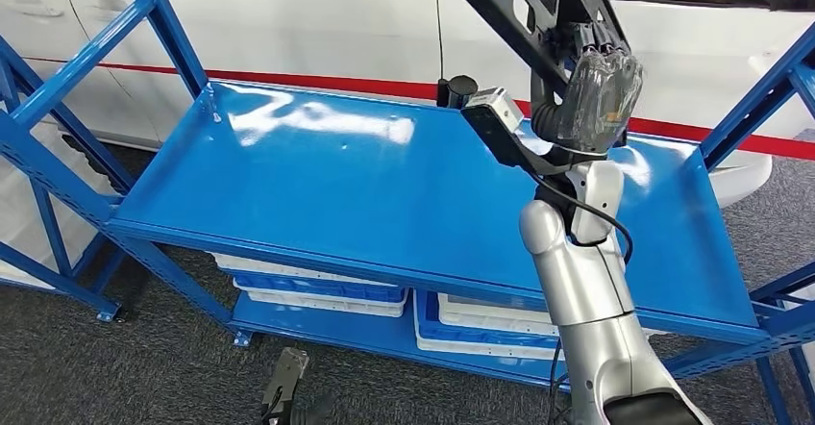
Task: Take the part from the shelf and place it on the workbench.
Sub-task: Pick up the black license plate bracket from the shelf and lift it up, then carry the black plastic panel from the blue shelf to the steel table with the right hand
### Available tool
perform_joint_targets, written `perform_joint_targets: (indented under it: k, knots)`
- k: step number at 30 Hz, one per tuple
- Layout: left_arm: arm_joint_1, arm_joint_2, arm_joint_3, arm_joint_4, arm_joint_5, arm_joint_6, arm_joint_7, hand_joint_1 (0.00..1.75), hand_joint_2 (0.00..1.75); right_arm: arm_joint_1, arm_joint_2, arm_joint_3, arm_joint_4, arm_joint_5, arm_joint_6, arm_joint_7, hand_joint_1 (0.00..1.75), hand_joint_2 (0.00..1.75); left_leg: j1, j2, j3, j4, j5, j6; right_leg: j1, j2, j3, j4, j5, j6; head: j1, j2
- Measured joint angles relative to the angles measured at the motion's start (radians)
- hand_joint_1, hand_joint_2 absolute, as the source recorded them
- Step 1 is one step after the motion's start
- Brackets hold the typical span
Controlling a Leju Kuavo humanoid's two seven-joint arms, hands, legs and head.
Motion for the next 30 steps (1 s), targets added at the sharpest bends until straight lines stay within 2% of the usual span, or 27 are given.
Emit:
perform_joint_targets:
  k: [3,5,7,9,10,11,12,14,15,16,17,19,20,22,24,25,26,27,29,30]
  knots:
    - [0.000,0.014,0.010,0.000,0.019,-0.006,-0.013,0.00,1.75,-0.019,0.014,-0.007,0.060,-0.029,-0.001,-0.023,1.75,1.75,-0.004,0.001,0.001,-0.002,0.002,0.010,-0.004,0.000,0.001,-0.001,0.002,0.010,0.000,0.000]
    - [-0.001,0.020,0.018,0.000,0.030,-0.010,-0.025,0.00,1.75,-0.031,0.023,-0.010,0.091,-0.040,-0.003,-0.030,1.75,1.75,0.001,0.003,0.009,-0.014,0.012,0.020,-0.005,-0.002,-0.007,0.013,-0.008,0.015,0.000,0.000]
    - [-0.002,0.024,0.023,0.000,0.037,-0.014,-0.033,0.00,1.75,-0.042,0.028,-0.014,0.118,-0.052,-0.008,-0.037,1.75,1.75,0.006,0.006,0.016,-0.025,0.018,0.026,-0.007,-0.006,-0.042,0.087,-0.048,0.014,0.005,0.000]
    - [-0.002,0.028,0.025,0.000,0.042,-0.018,-0.039,0.00,1.75,-0.045,0.032,-0.020,0.149,-0.080,-0.015,-0.053,1.75,1.75,0.007,0.006,0.016,-0.026,0.019,0.027,-0.013,-0.007,-0.107,0.229,-0.100,0.015,0.008,0.000]
    - [-0.001,0.030,0.026,0.000,0.044,-0.018,-0.040,0.00,1.75,-0.042,0.034,-0.023,0.163,-0.101,-0.018,-0.064,1.75,1.75,0.007,0.006,0.015,-0.026,0.019,0.027,-0.017,-0.007,-0.131,0.279,-0.113,0.020,0.009,0.000]
    - [-0.001,0.031,0.028,0.000,0.046,-0.019,-0.042,0.00,1.75,-0.038,0.036,-0.027,0.178,-0.123,-0.020,-0.078,1.75,1.75,0.009,0.006,0.014,-0.025,0.019,0.026,-0.023,-0.007,-0.141,0.301,-0.112,0.030,0.010,0.000]
    - [-0.001,0.033,0.030,0.000,0.048,-0.019,-0.043,0.00,1.75,-0.035,0.037,-0.030,0.189,-0.142,-0.022,-0.089,1.75,1.75,0.011,0.006,0.014,-0.023,0.019,0.024,-0.028,-0.009,-0.127,0.272,-0.094,0.042,0.010,0.000]
    - [-0.002,0.036,0.035,0.000,0.051,-0.019,-0.045,0.00,1.75,-0.033,0.041,-0.035,0.205,-0.166,-0.024,-0.107,1.75,1.75,0.014,0.006,0.009,-0.012,0.016,0.013,-0.038,-0.016,-0.057,0.134,-0.043,0.066,0.012,0.000]
    - [-0.003,0.037,0.038,0.000,0.051,-0.019,-0.046,0.00,1.75,-0.032,0.044,-0.036,0.212,-0.173,-0.026,-0.112,1.75,1.75,0.015,0.006,0.005,-0.006,0.014,0.005,-0.038,-0.015,-0.027,0.081,-0.024,0.069,0.012,0.000]
    - [-0.003,0.039,0.039,0.000,0.051,-0.020,-0.047,0.00,1.75,-0.030,0.047,-0.039,0.218,-0.179,-0.027,-0.117,1.75,1.75,0.014,0.006,0.000,0.001,0.013,-0.003,-0.037,-0.014,-0.010,0.048,-0.015,0.068,0.013,0.000]
    - [-0.003,0.041,0.041,0.000,0.052,-0.020,-0.048,0.00,1.75,-0.027,0.048,-0.042,0.223,-0.184,-0.028,-0.121,1.75,1.75,0.013,0.005,-0.006,0.007,0.015,-0.010,-0.034,-0.011,-0.008,0.041,-0.014,0.062,0.012,0.000]
    - [-0.002,0.044,0.043,0.000,0.054,-0.021,-0.049,0.00,1.75,-0.020,0.051,-0.048,0.234,-0.195,-0.031,-0.131,1.75,1.75,0.016,0.004,-0.016,0.015,0.016,-0.022,-0.034,-0.007,-0.019,0.045,-0.008,0.047,0.009,0.000]
    - [-0.002,0.046,0.045,0.000,0.055,-0.021,-0.049,0.00,1.75,-0.017,0.053,-0.050,0.238,-0.200,-0.032,-0.135,1.75,1.75,0.018,0.004,-0.023,0.026,0.005,-0.027,-0.035,-0.006,-0.024,0.046,-0.003,0.039,0.006,0.000]
    - [-0.002,0.048,0.047,0.000,0.056,-0.021,-0.050,0.00,1.75,-0.015,0.056,-0.052,0.245,-0.205,-0.033,-0.140,1.75,1.75,0.022,0.006,-0.052,0.096,-0.055,-0.036,-0.036,-0.006,-0.035,0.044,0.007,0.021,-0.002,0.000]
    - [-0.002,0.050,0.049,0.000,0.056,-0.021,-0.050,0.00,1.75,-0.012,0.058,-0.053,0.250,-0.207,-0.033,-0.143,1.75,1.75,0.022,0.007,-0.099,0.225,-0.134,-0.041,-0.030,-0.007,-0.050,0.044,0.018,0.006,-0.008,0.000]
    - [-0.001,0.051,0.049,0.000,0.056,-0.021,-0.050,0.00,1.75,-0.009,0.058,-0.053,0.253,-0.208,-0.033,-0.143,1.75,1.75,0.021,0.007,-0.115,0.277,-0.159,-0.042,-0.026,-0.007,-0.059,0.045,0.024,0.001,-0.009,0.000]
    - [-0.001,0.052,0.050,0.000,0.056,-0.021,-0.050,0.00,1.75,-0.006,0.058,-0.054,0.256,-0.208,-0.033,-0.144,1.75,1.75,0.021,0.007,-0.116,0.302,-0.167,-0.039,-0.022,-0.007,-0.068,0.045,0.031,-0.003,-0.009,0.000]
    - [-0.001,0.053,0.050,0.000,0.056,-0.021,-0.050,0.00,1.75,-0.004,0.058,-0.054,0.258,-0.208,-0.033,-0.144,1.75,1.75,0.020,0.007,-0.096,0.287,-0.157,-0.034,-0.017,-0.006,-0.077,0.045,0.038,-0.004,-0.009,0.000]
    - [-0.003,0.054,0.050,0.000,0.056,-0.021,-0.050,0.00,1.75,-0.002,0.058,-0.055,0.260,-0.208,-0.034,-0.145,1.75,1.75,0.014,0.006,-0.007,0.165,-0.118,-0.015,-0.012,-0.005,-0.089,0.045,0.052,-0.004,-0.010,0.000]
    - [-0.004,0.055,0.050,-0.001,0.056,-0.021,-0.051,0.00,1.75,-0.003,0.058,-0.057,0.261,-0.208,-0.034,-0.145,1.75,1.75,0.010,0.007,0.038,0.102,-0.106,-0.006,-0.010,-0.005,-0.093,0.044,0.058,0.000,-0.008,0.000]
